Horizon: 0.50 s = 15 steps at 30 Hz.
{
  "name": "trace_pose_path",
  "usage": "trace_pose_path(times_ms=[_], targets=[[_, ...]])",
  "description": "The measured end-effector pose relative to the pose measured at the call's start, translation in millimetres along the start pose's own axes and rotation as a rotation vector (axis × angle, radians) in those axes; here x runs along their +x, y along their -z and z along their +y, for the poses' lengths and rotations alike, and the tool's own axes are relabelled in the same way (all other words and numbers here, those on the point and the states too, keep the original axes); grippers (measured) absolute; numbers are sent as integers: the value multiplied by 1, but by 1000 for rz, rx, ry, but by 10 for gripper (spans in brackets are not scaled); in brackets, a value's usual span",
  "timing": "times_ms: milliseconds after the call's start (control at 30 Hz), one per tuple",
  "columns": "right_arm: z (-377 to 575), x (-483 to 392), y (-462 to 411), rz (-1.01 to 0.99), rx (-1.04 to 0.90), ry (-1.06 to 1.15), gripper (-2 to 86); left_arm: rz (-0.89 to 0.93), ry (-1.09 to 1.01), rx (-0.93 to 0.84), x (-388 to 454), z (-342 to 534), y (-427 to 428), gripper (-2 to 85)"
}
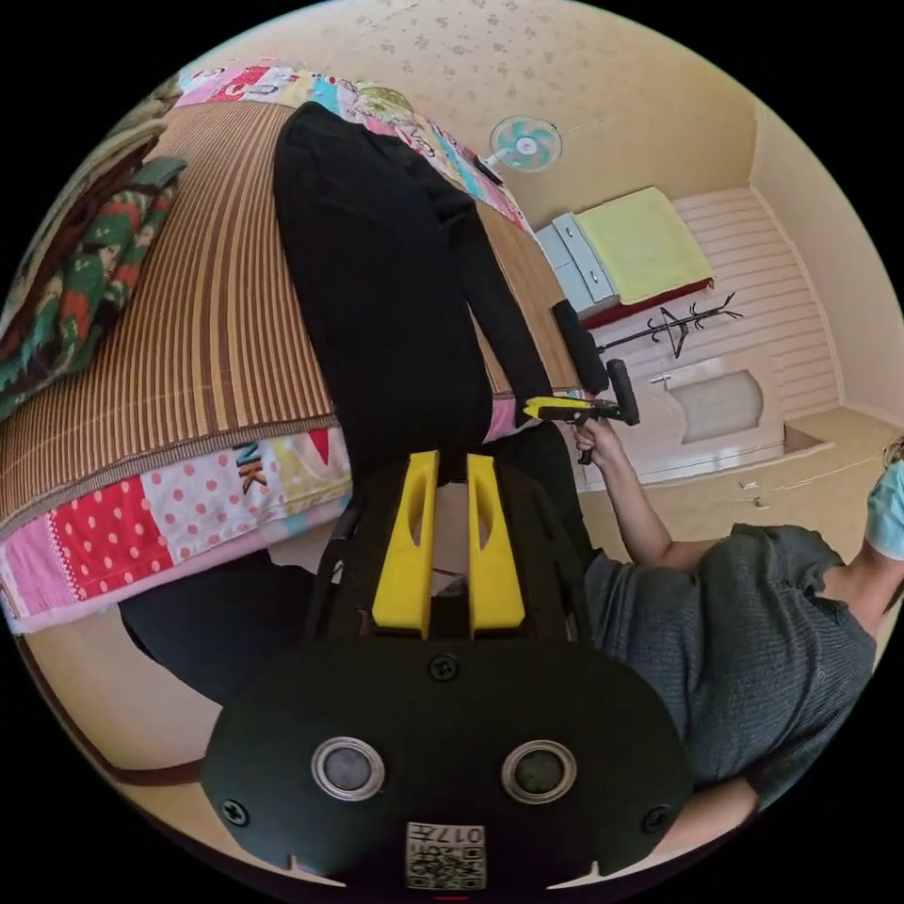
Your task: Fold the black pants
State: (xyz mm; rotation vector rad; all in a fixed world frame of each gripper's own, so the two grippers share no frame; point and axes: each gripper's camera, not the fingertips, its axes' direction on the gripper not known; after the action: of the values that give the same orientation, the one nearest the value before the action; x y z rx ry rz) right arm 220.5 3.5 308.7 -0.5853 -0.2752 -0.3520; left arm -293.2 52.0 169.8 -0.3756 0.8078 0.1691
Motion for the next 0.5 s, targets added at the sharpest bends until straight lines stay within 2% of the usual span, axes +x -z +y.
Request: trace_pose_path(times_ms=[67, 233, 333, 400, 467, 500], targets=[[3, -14, 9, -72, -55, 72, 30, -65, -67, 10, 33, -6, -11, 42], [53, -36, 48, -386, 49, 255, 13, -125, -211, -7, 91, 5, -51, 8], [70, -10, 49, -363, 92, 84, 22, -176, -164, -64, 92, 13, -72, 21], [71, 10, 51, -316, 120, -32, 40, -131, -124, -74, 88, 16, -79, 37], [58, 16, 60, -314, 164, -63, 120, -71, -92, -52, 85, 17, -79, 43], [53, 14, 63, -310, 175, -53, 126, -53, -75, -22, 86, 18, -76, 42]])
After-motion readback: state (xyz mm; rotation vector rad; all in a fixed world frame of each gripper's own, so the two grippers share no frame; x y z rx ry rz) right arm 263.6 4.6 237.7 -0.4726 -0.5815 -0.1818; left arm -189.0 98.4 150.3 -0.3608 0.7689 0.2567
